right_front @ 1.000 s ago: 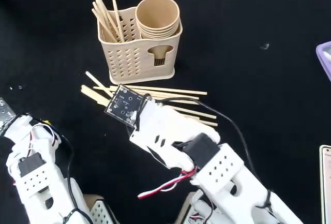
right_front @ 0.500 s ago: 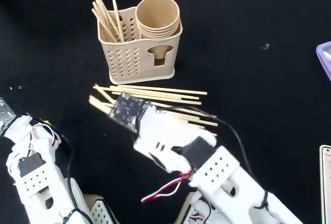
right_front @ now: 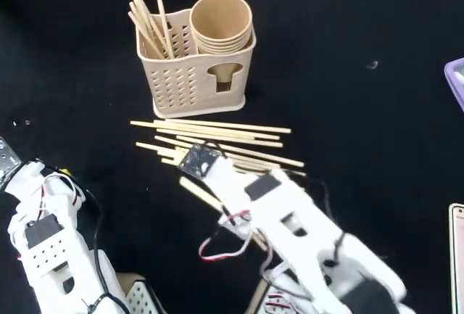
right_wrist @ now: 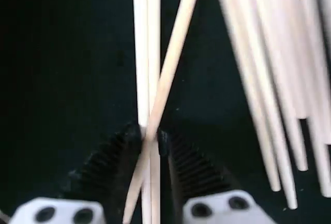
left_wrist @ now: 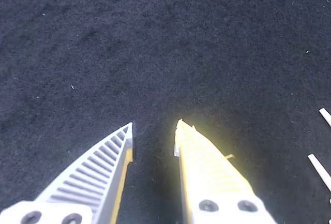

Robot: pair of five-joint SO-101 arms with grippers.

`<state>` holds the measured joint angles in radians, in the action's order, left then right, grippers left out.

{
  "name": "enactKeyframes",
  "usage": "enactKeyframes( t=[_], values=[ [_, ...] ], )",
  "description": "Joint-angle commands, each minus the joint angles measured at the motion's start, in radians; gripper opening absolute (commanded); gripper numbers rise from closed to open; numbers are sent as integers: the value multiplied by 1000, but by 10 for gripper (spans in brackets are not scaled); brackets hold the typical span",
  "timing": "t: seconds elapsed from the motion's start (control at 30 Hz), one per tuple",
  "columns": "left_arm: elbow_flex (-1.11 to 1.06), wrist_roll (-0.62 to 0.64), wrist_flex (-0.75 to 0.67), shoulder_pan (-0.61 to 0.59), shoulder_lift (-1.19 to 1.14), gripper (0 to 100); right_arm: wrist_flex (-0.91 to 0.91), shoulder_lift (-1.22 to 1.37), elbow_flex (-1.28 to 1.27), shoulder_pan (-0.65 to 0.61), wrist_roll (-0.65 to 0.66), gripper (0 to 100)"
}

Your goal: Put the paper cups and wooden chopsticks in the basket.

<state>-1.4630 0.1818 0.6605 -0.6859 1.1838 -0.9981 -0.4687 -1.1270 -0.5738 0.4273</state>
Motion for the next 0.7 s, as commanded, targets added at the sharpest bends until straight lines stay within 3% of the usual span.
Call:
enactKeyframes(
  t=[0.0,0.23,0.4,0.67],
  values=[
    [42,8,-18,13,15,145,-38,93,117,18,8,16],
    [42,8,-18,13,15,145,-103,116,236,14,6,25],
    [42,8,-18,13,15,145,-143,122,286,14,6,170],
    [42,8,-18,13,15,145,-75,122,271,12,-28,145]
  ],
)
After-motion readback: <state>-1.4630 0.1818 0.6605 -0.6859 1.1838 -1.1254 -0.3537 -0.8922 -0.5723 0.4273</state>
